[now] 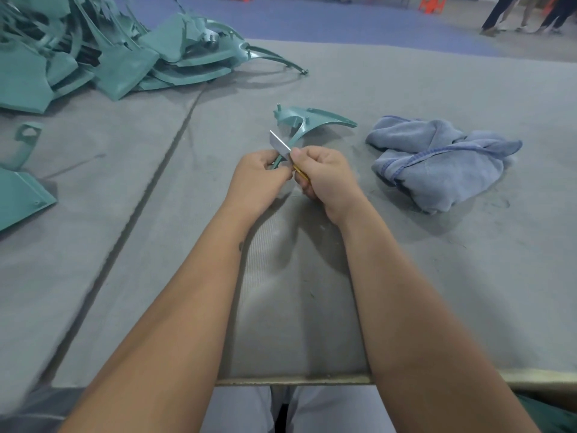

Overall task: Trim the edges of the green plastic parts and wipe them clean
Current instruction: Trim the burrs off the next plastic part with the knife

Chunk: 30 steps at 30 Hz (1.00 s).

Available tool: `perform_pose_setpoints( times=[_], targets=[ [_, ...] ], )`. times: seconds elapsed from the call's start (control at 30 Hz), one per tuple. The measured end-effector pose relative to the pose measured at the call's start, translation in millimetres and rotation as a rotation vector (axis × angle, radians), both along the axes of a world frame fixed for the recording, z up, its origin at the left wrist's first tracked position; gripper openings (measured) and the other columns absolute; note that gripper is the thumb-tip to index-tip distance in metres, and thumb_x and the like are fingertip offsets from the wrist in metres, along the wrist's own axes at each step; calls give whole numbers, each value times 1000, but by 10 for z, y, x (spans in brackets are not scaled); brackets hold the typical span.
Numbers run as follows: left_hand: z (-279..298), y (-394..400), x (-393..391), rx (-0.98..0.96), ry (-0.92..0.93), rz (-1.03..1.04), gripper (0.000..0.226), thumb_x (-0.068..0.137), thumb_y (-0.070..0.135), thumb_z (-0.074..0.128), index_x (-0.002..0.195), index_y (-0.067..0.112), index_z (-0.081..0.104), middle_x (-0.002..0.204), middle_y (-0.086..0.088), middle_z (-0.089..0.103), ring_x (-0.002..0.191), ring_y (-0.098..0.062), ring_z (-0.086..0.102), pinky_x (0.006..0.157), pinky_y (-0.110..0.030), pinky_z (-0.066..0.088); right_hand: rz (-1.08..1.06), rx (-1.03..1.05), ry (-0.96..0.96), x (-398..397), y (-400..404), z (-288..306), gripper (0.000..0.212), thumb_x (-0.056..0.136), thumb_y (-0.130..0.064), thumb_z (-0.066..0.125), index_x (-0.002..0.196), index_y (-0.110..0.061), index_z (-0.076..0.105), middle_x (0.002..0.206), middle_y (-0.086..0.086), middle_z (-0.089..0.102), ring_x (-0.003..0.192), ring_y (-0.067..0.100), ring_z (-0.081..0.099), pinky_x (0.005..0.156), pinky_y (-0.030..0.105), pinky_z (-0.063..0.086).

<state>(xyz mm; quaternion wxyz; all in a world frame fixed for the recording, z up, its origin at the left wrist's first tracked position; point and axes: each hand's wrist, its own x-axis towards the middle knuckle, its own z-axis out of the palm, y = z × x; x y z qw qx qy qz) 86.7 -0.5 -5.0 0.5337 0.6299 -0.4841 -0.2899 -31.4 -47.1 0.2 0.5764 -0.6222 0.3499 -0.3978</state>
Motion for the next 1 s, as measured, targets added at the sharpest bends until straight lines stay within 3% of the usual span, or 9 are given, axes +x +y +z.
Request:
perform_pose_setpoints(
  times=[0.1,0.2,0.27,0.37,0.53,0.67,0.8,0.9,1.0],
  targets=[
    [5,-13,11,2,65,6,13,81,13,60,71,12,68,42,12,34,41,-5,27,41,-21,21,-42,-1,-8,13,-39,-11,33,99,-15,50,67,-10,55,51,4,36,35,2,28,37,12,24],
    [17,-22,3,20,92,32,15,82,7,56,80,3,70,43,12,32,41,-7,26,43,-22,21,-110,-23,18,61,-57,-23,36,98,-16,51,62,-14,54,49,0,37,36,2,29,38,14,25],
    [38,-14,-11,24,132,56,21,84,4,54,83,12,73,40,14,35,38,-4,28,41,-19,24,-232,30,1,63,-96,-14,38,98,-20,50,61,-17,51,48,-4,38,39,5,28,39,18,24],
    [60,28,-18,26,192,64,25,88,5,53,93,21,72,37,15,37,35,-2,29,38,-16,25,-326,260,-246,-35,-184,29,32,100,-22,48,69,-14,51,48,-4,38,37,7,25,37,19,20],
    [83,62,-14,-6,246,40,19,86,11,53,93,21,68,43,16,39,39,-3,32,43,-19,27,-245,306,-377,-93,-143,34,28,100,-23,48,74,-12,52,52,-1,41,40,9,27,41,18,21],
    [67,28,-17,14,278,-2,27,71,22,49,96,23,60,54,13,42,46,-5,35,46,-22,28,-98,194,-224,-73,-73,37,25,95,-27,54,72,-17,58,53,-2,47,42,10,33,43,20,24],
    [55,41,9,30,170,-93,35,81,4,42,99,26,63,48,14,45,42,-5,40,43,-20,34,-44,30,-82,-16,-25,-3,23,98,-16,50,76,-15,58,54,-2,49,44,9,36,43,21,28],
    [81,68,85,-8,111,-120,39,92,14,39,109,38,65,54,15,48,44,-5,46,41,-19,38,-53,8,-42,-9,-10,-3,22,98,-15,48,78,-14,56,56,0,50,45,9,39,45,21,31],
    [74,92,130,-19,-83,-129,29,99,27,41,113,45,60,55,22,51,50,3,46,51,-20,36,-59,-12,-53,-16,16,19,22,99,-16,47,79,-13,56,58,2,52,45,11,42,45,23,34]
  ],
)
